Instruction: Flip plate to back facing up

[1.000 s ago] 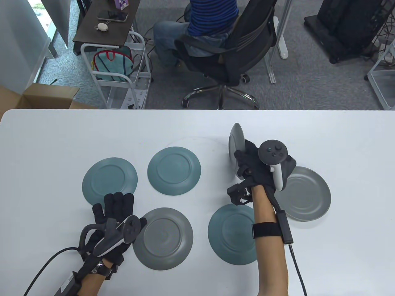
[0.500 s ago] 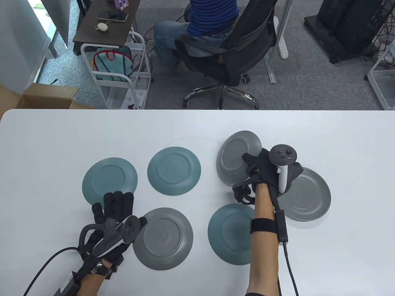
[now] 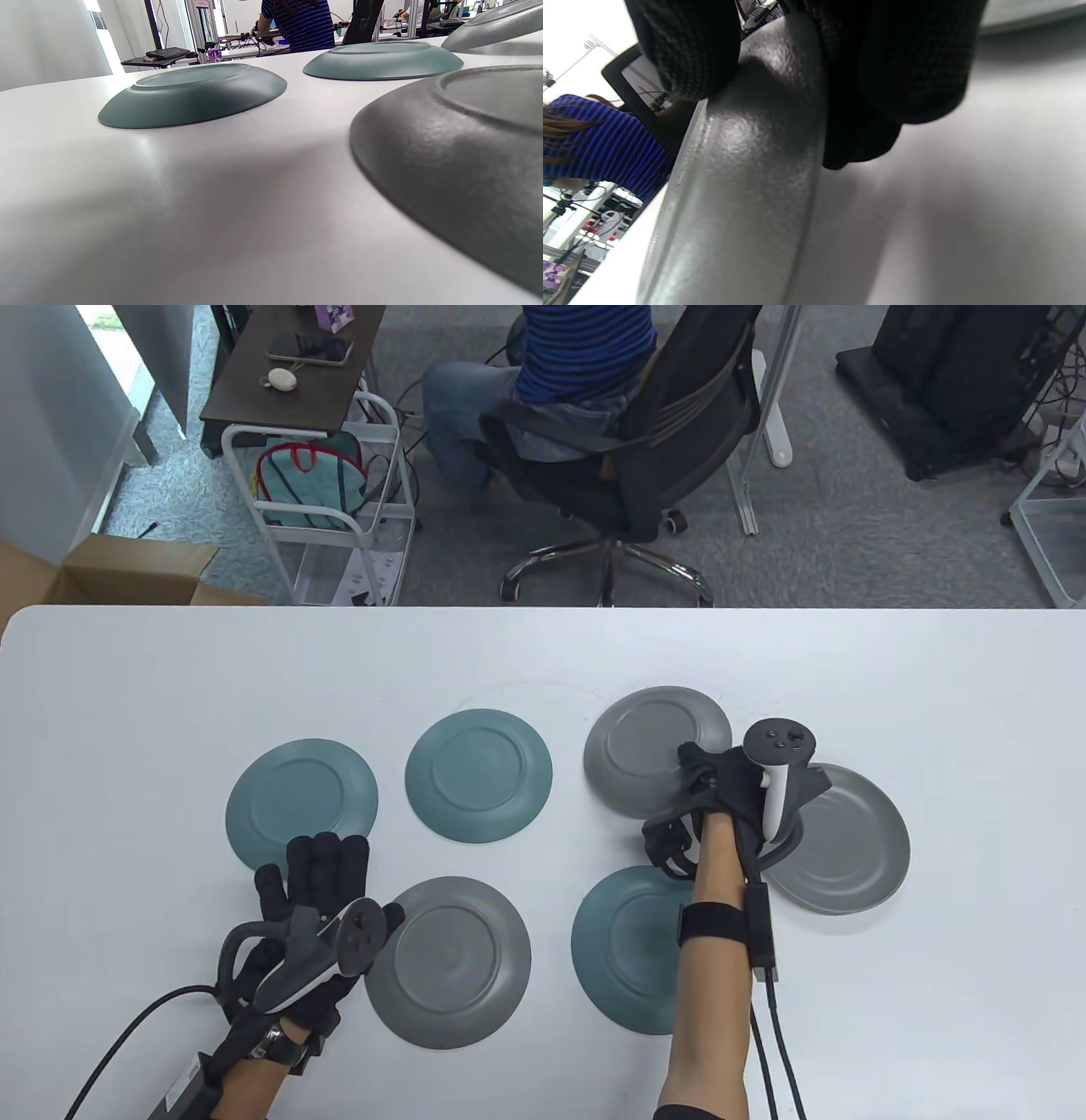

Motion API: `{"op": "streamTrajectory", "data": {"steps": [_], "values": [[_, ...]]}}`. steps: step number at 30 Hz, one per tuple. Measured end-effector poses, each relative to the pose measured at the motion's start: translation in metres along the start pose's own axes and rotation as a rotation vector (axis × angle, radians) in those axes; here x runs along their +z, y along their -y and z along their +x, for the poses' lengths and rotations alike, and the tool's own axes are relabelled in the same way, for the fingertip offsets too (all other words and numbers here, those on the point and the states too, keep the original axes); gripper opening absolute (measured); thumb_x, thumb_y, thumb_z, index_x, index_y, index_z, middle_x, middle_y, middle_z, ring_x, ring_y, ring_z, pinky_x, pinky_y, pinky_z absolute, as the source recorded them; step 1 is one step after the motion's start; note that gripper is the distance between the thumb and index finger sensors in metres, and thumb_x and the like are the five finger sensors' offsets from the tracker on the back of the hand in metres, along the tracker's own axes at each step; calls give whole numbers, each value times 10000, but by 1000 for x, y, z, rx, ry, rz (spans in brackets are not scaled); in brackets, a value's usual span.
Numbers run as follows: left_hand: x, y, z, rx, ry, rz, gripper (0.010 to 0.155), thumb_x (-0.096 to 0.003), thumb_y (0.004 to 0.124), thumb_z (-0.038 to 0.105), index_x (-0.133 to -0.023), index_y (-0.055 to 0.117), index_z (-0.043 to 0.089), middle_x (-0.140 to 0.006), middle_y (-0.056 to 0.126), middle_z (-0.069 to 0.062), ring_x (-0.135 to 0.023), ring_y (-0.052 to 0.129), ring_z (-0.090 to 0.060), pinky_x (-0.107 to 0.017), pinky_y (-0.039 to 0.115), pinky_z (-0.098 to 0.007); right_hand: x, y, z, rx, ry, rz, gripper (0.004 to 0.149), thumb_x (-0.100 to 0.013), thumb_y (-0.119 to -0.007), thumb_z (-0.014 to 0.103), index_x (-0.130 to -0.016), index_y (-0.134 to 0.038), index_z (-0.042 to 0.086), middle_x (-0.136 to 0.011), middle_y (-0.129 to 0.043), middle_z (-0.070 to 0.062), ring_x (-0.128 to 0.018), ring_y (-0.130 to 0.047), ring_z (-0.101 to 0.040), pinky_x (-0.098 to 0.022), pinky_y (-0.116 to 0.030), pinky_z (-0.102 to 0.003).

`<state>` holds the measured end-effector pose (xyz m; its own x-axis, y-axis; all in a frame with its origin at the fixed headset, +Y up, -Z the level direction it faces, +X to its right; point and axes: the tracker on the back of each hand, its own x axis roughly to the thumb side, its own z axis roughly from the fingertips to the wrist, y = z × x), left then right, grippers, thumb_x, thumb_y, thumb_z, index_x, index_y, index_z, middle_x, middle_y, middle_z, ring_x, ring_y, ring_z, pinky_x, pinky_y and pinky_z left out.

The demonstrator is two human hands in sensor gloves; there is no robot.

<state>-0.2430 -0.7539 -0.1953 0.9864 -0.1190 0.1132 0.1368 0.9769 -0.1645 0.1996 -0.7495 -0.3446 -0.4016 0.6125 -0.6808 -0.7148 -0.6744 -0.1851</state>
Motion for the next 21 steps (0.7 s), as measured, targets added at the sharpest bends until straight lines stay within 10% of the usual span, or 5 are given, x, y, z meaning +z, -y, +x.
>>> {"op": "streamTrajectory", "data": {"steps": [21], "values": [[0, -1, 1, -2, 7, 6, 864, -556, 412, 699, -1202, 198, 166, -1219, 287, -196, -1171, 366, -481, -780, 368, -685, 1, -23, 6, 374, 35, -96, 724, -489, -757, 455, -967, -622, -71, -696, -937, -238, -467, -1026, -328, -332, -882, -355]]}}
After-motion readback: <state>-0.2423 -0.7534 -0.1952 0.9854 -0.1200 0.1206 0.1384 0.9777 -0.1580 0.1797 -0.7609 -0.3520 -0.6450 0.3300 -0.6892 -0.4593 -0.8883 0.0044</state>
